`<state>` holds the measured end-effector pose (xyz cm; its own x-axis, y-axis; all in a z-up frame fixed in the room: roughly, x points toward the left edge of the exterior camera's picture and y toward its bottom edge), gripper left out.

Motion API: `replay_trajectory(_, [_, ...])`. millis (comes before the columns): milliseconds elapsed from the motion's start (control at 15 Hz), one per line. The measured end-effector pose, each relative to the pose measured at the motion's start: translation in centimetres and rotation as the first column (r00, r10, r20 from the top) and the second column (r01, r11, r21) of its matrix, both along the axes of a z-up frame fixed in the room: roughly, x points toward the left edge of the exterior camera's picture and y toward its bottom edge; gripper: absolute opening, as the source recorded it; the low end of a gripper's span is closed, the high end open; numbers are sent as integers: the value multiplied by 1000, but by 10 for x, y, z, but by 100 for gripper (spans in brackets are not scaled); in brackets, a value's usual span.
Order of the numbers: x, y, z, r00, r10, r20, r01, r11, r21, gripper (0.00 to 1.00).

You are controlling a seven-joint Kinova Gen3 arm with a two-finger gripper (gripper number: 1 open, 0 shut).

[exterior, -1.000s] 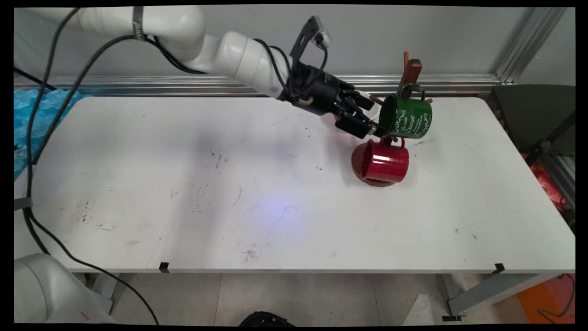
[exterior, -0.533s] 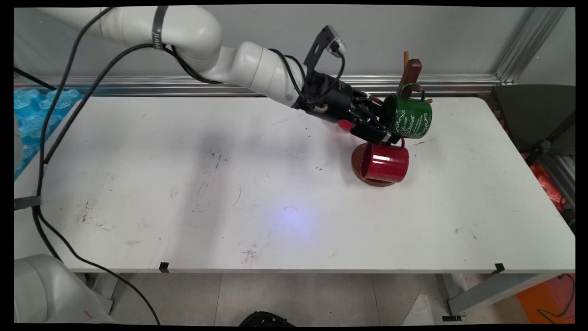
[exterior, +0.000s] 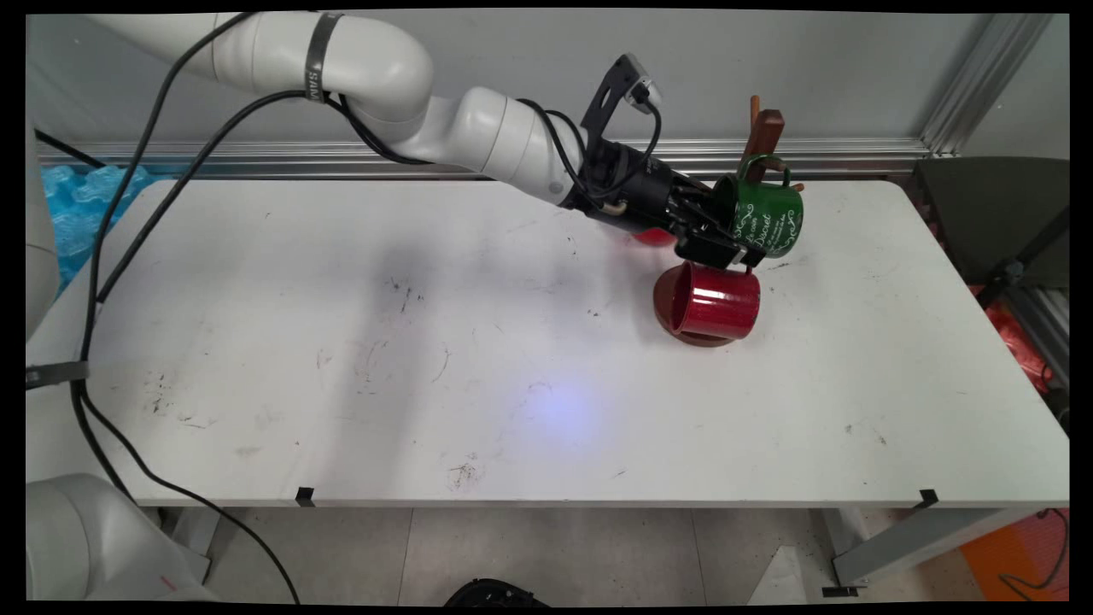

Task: Pick up the green mug from the rack, then place the picked object on the table

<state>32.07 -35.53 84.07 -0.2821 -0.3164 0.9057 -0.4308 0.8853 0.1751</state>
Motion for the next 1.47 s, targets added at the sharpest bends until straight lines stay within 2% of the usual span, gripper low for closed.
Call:
replay_trajectory(733, [-4,-2,1,1000,0,-9,0,1000,1,0])
replay_trajectory(1467, [-4,15,16,1000,-4,-17,5,1000,22,0])
